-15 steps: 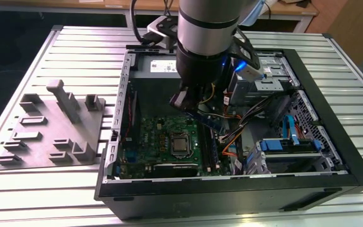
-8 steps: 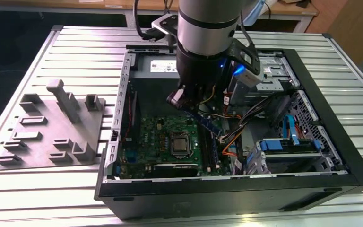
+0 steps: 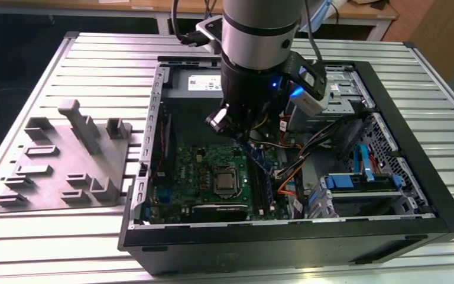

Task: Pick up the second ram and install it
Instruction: 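Insert the second ram into the second slot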

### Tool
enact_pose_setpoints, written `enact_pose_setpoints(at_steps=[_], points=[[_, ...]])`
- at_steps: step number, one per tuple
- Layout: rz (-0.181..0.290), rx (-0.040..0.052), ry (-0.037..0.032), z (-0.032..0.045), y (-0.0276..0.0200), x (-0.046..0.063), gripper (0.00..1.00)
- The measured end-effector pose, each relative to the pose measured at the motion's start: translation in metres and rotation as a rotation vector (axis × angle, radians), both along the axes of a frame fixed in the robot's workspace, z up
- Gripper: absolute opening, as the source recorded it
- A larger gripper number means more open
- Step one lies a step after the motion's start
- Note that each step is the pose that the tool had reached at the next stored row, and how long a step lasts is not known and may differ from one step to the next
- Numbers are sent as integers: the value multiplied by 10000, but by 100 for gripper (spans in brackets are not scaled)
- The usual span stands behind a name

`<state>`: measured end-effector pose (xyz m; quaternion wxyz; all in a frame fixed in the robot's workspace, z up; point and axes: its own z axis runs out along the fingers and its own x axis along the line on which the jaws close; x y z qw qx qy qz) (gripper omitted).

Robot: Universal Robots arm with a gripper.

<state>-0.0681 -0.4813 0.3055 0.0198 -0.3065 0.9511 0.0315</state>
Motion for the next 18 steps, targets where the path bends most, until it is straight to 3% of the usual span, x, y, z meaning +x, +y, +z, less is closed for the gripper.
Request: enact_pose_setpoints(at_steps=[18], points=[[-3276,0,0,-4,0,0,11]])
